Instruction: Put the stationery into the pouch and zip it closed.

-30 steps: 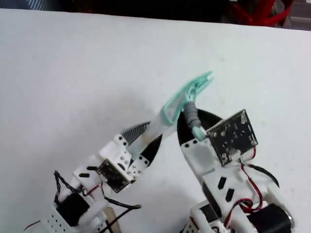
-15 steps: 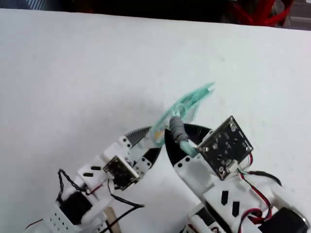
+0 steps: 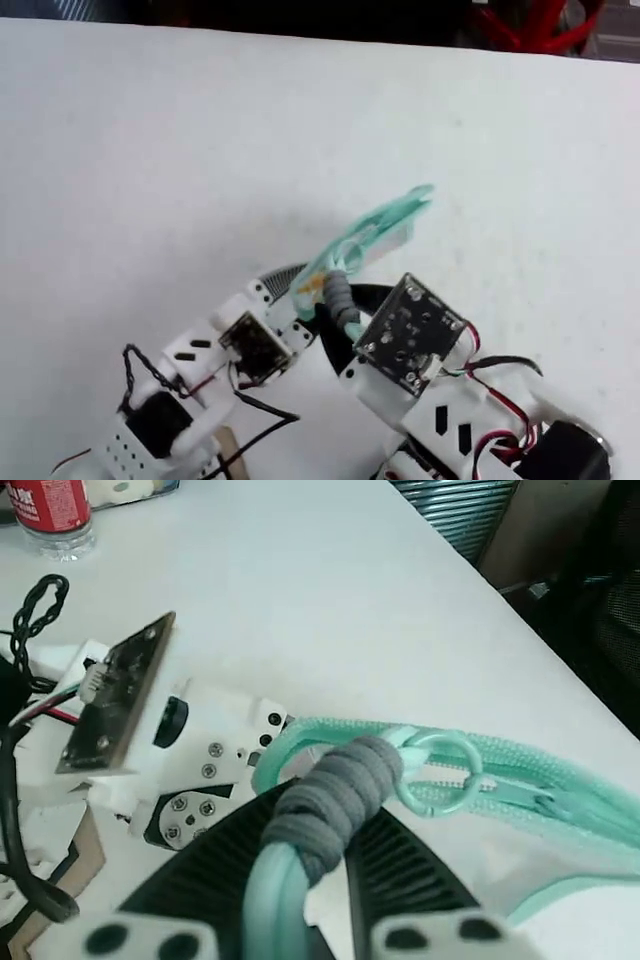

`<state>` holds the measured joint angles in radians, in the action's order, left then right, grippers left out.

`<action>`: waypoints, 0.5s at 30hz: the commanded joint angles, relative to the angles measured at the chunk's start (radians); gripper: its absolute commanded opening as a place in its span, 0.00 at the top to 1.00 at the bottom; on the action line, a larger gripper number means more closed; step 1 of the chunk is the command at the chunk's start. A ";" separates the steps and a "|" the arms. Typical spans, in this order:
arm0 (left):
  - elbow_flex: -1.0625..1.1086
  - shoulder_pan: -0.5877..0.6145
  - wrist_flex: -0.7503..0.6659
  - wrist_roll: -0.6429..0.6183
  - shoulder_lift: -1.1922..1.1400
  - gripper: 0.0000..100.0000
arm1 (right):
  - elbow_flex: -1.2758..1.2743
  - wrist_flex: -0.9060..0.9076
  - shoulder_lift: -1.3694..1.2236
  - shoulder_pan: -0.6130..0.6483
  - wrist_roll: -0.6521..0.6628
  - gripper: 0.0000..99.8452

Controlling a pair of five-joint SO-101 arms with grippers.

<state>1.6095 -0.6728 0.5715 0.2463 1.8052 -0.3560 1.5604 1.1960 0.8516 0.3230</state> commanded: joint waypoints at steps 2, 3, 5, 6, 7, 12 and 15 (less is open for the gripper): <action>-0.023 0.008 -0.005 0.003 0.018 0.98 | -0.137 0.012 0.007 0.041 0.086 0.98; -0.023 0.008 -0.005 0.003 0.018 0.98 | -0.155 0.010 0.007 0.041 0.094 0.98; -0.023 0.008 -0.008 0.003 0.018 0.98 | -0.167 0.008 0.007 0.053 0.103 0.98; -0.023 0.008 -0.008 0.003 0.018 0.98 | -0.167 0.008 0.008 0.068 0.103 0.98; -0.023 0.008 -0.008 0.003 0.018 0.98 | -0.167 0.007 0.008 0.074 0.109 0.98; -0.023 0.008 -0.006 0.003 0.018 0.98 | -0.167 0.010 0.008 0.022 0.219 0.97; -0.018 0.010 -0.006 0.003 0.018 0.98 | -0.166 0.005 0.012 -0.116 0.252 0.93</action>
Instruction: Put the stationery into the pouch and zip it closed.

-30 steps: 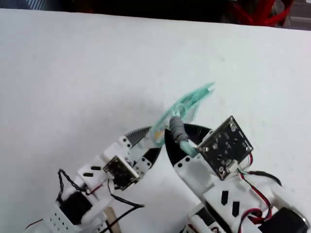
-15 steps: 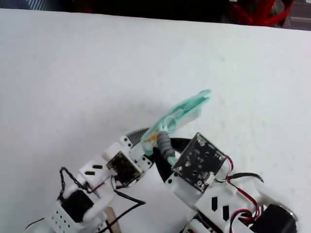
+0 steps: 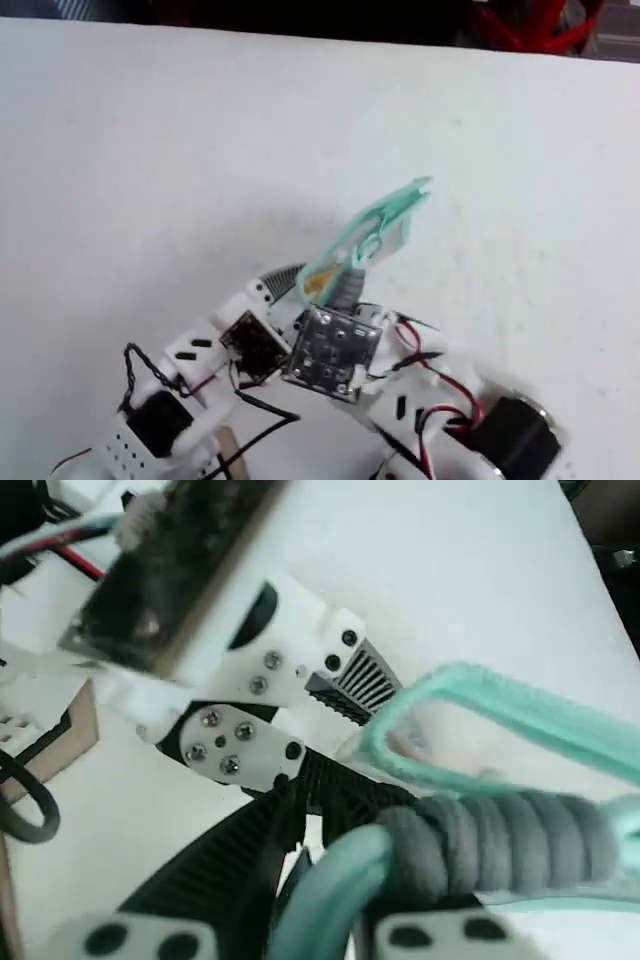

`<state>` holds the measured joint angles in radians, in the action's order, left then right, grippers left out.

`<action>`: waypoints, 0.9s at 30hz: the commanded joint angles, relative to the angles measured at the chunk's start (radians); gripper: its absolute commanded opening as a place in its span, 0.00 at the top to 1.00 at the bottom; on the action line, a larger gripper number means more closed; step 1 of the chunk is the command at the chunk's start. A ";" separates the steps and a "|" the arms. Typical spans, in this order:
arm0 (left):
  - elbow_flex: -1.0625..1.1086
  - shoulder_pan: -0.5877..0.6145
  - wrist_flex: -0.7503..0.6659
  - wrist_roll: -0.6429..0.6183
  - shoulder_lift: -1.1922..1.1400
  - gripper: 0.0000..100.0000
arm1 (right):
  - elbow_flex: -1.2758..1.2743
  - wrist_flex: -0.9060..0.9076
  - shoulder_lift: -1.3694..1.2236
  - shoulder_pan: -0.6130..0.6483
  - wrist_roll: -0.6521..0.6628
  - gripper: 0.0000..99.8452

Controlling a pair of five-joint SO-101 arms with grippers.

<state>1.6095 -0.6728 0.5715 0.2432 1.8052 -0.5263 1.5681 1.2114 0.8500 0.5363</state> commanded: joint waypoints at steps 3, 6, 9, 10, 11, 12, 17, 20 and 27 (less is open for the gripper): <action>-0.017 0.010 -0.006 0.006 0.018 0.98 | 0.032 -0.005 0.045 -0.277 0.097 0.90; -0.017 0.010 -0.006 0.006 0.018 0.98 | 0.094 -0.005 0.136 -0.395 0.147 0.85; -0.017 0.010 -0.006 0.006 0.018 0.98 | 0.140 -0.005 0.225 -0.449 0.193 0.81; -0.015 0.010 -0.006 0.006 0.018 0.98 | 0.144 -0.005 0.245 -0.460 0.215 0.79; -0.015 0.010 -0.006 0.006 0.018 0.98 | 0.144 -0.005 0.259 -0.470 0.238 0.79; -0.015 0.010 -0.006 0.006 0.018 0.98 | 0.144 -0.001 0.260 -0.481 0.252 0.78; -0.015 0.010 -0.006 0.006 0.018 0.98 | 0.150 -0.019 0.260 -0.532 0.265 0.78; -0.015 0.010 -0.005 0.006 0.018 0.98 | 0.141 -0.088 0.236 -0.567 0.310 0.78; -0.014 0.002 -0.003 0.006 0.018 0.98 | 0.183 -0.180 -0.084 -0.634 0.382 0.78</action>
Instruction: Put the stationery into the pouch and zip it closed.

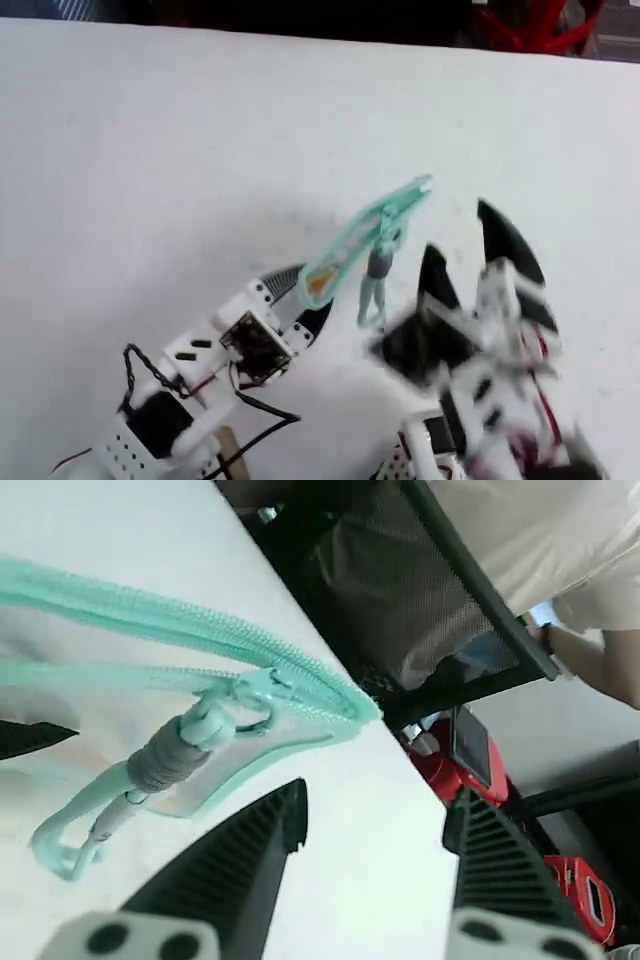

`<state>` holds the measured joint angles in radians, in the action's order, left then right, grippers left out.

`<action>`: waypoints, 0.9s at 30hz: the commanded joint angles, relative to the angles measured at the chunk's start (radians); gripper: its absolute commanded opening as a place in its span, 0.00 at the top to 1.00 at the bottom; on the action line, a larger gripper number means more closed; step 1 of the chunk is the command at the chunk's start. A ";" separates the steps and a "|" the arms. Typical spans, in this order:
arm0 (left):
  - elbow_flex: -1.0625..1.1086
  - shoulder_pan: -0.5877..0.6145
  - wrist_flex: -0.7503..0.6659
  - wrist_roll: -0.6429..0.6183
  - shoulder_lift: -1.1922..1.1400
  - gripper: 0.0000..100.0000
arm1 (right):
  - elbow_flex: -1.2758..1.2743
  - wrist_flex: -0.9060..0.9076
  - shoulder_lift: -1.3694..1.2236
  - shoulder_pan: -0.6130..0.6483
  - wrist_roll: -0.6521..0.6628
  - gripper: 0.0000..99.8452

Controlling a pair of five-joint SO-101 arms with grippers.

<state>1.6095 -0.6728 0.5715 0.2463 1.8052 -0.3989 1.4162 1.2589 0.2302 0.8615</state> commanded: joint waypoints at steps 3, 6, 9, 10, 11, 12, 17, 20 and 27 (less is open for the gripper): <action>-0.014 0.002 0.003 0.003 0.018 0.98 | 0.138 -0.036 -0.262 -0.019 0.133 0.78; -0.014 0.001 0.009 0.003 0.018 0.98 | 0.232 -0.021 -0.372 -0.016 0.181 0.78; -0.014 0.001 0.009 0.003 0.018 0.98 | 0.321 0.028 -0.479 -0.016 0.278 0.78; -0.014 0.001 0.009 0.003 0.018 0.98 | 0.345 0.050 -0.516 -0.016 0.319 0.77; -0.014 0.001 0.009 0.003 0.018 0.98 | 0.368 0.082 -0.553 -0.016 0.362 0.75; -0.014 0.001 0.009 0.003 0.018 0.98 | 0.390 0.125 -0.585 -0.016 0.407 0.73; -0.014 0.001 0.008 0.003 0.018 0.98 | 0.496 0.259 -0.708 -0.007 0.559 0.70; -0.014 0.001 0.005 0.003 0.018 0.98 | 0.517 0.302 -0.746 0.028 0.654 0.70; -0.014 0.001 0.003 0.003 0.018 0.98 | 0.523 0.291 -0.789 0.056 0.709 0.88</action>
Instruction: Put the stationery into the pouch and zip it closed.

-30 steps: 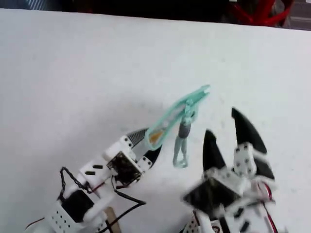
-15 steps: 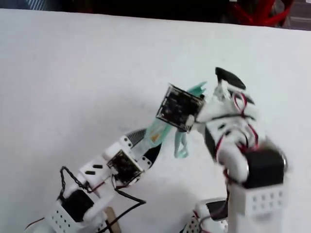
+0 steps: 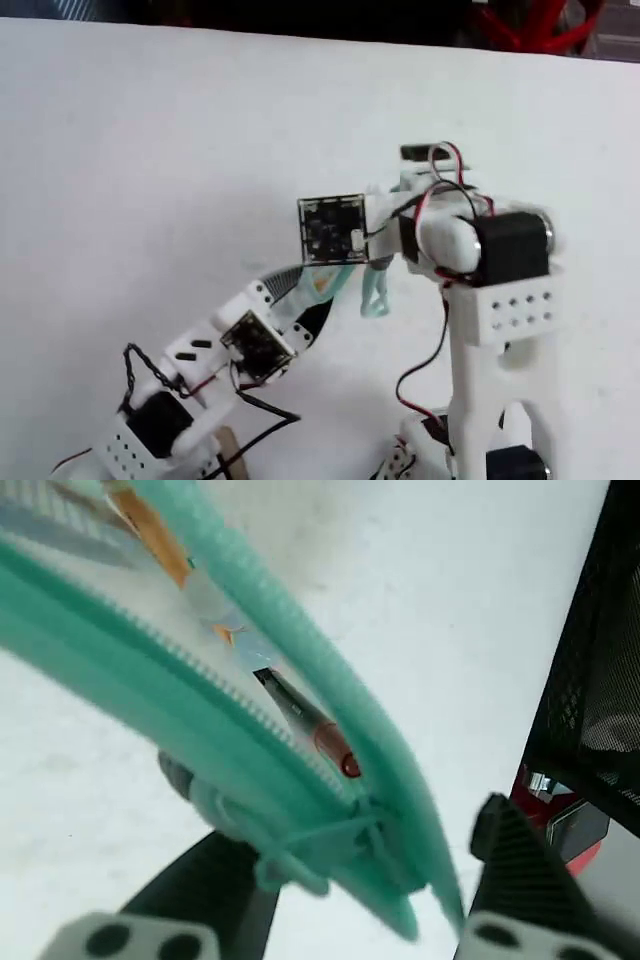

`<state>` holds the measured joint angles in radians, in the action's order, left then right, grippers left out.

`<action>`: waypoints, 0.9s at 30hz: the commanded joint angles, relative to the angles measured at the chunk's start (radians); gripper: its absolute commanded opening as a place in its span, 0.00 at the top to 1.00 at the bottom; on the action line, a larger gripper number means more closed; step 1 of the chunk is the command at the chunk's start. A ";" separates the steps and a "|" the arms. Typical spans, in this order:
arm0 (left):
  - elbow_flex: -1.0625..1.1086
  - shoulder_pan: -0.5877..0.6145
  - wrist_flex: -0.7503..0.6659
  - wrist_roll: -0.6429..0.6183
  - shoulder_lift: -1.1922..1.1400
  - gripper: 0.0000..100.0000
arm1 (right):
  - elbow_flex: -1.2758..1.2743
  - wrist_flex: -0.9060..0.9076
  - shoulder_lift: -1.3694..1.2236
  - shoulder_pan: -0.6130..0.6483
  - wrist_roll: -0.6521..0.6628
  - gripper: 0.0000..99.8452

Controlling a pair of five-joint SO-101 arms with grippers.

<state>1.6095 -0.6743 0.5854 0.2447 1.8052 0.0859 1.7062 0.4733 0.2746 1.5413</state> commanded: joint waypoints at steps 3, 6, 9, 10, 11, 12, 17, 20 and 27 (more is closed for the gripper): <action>-0.014 0.002 -0.012 0.005 0.018 0.98 | 0.038 0.004 -0.004 0.007 0.029 0.98; -0.014 0.002 -0.012 0.005 0.018 0.98 | 0.035 0.005 -0.004 0.005 0.026 0.98; -0.018 0.004 -0.012 0.000 0.018 0.98 | 0.034 0.007 -0.004 0.008 0.020 0.98; -0.020 0.004 -0.011 -0.002 0.018 0.98 | 0.034 0.007 -0.004 0.012 0.005 0.98; -0.023 0.004 -0.005 -0.003 0.018 0.97 | 0.034 0.007 -0.004 0.013 -0.021 0.98; -0.023 0.004 -0.003 -0.003 0.018 0.94 | 0.034 0.005 -0.005 0.013 -0.051 0.98; -0.152 0.035 0.157 -0.137 0.018 0.83 | 0.034 0.002 -0.004 0.027 -0.249 0.98; -0.328 0.110 0.331 -0.184 0.018 0.82 | 0.038 0.002 -0.002 0.028 -0.411 0.98; -0.552 0.260 0.489 -0.201 0.018 0.77 | 0.038 0.001 -0.002 0.031 -0.769 0.98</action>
<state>1.1845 -0.4488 1.0242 0.0545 1.8220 0.0875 1.7062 0.4611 0.3007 0.9152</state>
